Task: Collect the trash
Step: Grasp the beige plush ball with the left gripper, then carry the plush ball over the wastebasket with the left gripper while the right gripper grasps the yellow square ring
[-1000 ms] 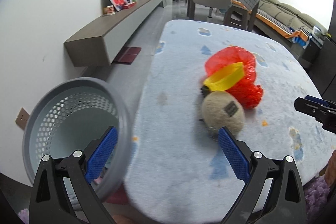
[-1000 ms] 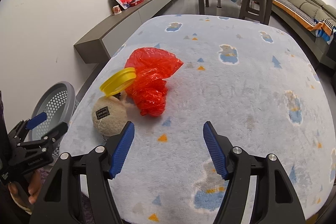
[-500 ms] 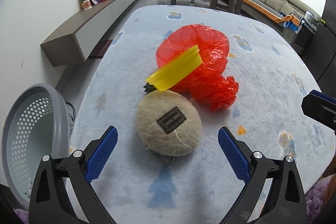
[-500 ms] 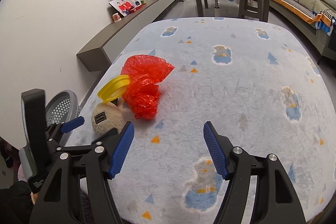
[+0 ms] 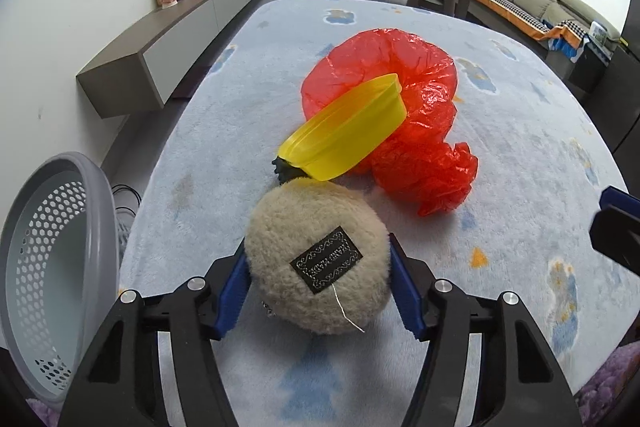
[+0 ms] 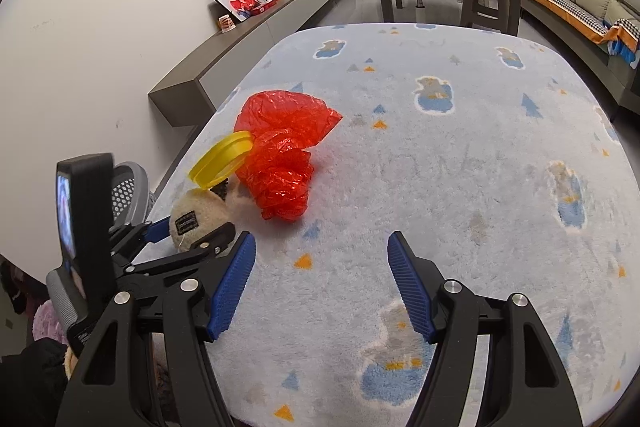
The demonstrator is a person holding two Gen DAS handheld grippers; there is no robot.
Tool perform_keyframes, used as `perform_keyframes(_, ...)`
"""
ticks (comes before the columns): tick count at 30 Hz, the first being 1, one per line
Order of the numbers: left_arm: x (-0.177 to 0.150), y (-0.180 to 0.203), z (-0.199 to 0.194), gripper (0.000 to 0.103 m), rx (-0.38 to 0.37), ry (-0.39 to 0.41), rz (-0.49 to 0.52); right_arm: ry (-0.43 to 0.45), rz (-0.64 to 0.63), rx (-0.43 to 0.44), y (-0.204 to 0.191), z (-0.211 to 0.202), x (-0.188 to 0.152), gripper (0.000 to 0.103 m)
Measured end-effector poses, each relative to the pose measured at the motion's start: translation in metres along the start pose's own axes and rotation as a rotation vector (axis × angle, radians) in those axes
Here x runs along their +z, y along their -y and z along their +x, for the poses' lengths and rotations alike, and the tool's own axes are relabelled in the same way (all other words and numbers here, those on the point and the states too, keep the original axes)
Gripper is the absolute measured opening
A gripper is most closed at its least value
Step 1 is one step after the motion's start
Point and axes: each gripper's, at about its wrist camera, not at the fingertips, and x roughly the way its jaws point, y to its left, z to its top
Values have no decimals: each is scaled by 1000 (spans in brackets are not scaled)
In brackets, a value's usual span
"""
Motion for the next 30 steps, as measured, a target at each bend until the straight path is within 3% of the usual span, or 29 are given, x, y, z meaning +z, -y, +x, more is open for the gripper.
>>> perform_keyframes(12, -33, -42, -52, 61, 52, 10, -26, -7, -42, 3, -25, 10, -2, 66)
perform_keyframes(20, -17, -85, -82, 61, 143, 80, -60, 3, -121, 55, -65, 17, 12, 66)
perform_keyframes(30, 12, -136, -86, 61, 254, 127, -109, -20, -317, -25, -123, 52, 38, 66)
